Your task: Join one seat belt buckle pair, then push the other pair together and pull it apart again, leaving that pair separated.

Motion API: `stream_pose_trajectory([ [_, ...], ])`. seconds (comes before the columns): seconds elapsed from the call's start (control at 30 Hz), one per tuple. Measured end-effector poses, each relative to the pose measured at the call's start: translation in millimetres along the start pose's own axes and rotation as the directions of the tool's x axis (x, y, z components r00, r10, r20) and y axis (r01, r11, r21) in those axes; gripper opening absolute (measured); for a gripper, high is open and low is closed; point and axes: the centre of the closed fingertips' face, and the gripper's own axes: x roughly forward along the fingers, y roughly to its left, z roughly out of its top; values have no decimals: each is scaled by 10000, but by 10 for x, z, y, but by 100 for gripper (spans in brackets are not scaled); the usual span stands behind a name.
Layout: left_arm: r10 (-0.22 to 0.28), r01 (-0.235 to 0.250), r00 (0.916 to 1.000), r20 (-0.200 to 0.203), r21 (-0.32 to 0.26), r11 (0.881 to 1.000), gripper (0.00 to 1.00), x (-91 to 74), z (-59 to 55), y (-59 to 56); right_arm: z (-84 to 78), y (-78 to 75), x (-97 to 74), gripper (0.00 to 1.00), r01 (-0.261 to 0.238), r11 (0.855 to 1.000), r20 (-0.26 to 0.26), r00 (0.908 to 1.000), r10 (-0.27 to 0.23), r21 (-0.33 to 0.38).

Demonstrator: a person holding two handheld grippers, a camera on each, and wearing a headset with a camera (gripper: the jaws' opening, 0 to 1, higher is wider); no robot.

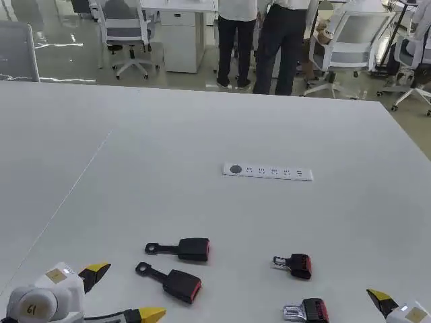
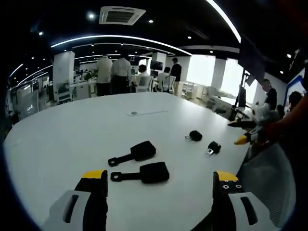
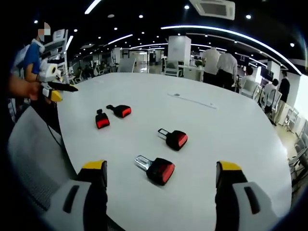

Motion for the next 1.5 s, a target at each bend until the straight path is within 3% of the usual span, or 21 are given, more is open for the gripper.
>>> stream_pose_trajectory([
  [0.37,-29,29,10000,-42,30,10000,92,-1,-5,-38,-23,-16,-9,96,52,10000,-40,10000,-52,10],
  [0.87,-34,34,10000,-55,60,10000,92,8,-45,32,-19,-25,-8,96,48,10000,-33,10000,-48,-13],
  [1.5,-120,124,9998,-171,242,9996,92,19,-35,2,-52,-30,-31,96,-9,10000,-101,9999,9,-64],
])
